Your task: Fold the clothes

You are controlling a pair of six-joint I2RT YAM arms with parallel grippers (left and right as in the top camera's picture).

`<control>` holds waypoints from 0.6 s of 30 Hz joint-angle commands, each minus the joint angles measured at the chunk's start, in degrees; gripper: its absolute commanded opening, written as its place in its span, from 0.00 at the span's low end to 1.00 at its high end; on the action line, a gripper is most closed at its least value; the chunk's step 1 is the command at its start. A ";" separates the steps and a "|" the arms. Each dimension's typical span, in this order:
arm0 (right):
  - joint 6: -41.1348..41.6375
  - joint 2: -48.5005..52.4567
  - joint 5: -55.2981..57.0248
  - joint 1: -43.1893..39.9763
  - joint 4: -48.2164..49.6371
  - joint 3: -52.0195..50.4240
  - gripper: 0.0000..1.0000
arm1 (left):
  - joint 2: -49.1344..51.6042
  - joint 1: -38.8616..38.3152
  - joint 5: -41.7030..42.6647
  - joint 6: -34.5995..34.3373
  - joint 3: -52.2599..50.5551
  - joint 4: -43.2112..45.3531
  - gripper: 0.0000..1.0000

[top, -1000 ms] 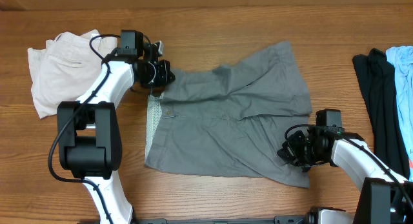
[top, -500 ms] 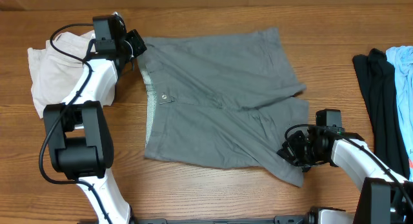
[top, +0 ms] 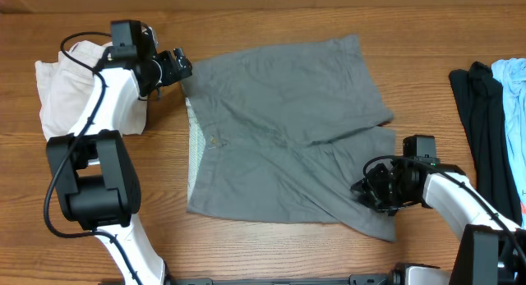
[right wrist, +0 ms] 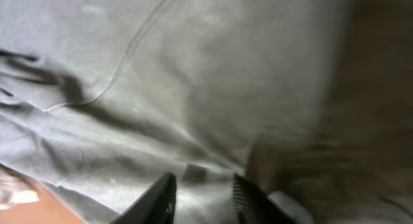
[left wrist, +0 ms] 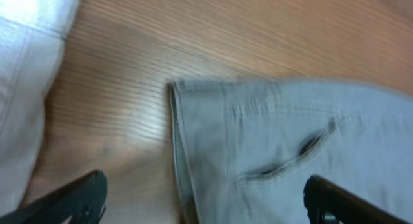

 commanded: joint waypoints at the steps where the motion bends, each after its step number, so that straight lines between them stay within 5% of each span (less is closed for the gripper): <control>1: -5.49 0.63 8.87 -0.50 -3.10 3.76 0.42 | -5.20 0.11 9.84 7.93 3.89 -8.02 0.91; 9: -6.01 -0.81 12.87 -0.52 -10.54 15.87 0.65 | -7.41 -2.27 9.18 10.88 2.54 -30.95 0.72; 18: -11.13 -0.79 11.54 -0.48 -17.27 16.48 0.59 | -7.21 -11.23 -2.25 11.34 -11.50 -22.64 0.76</control>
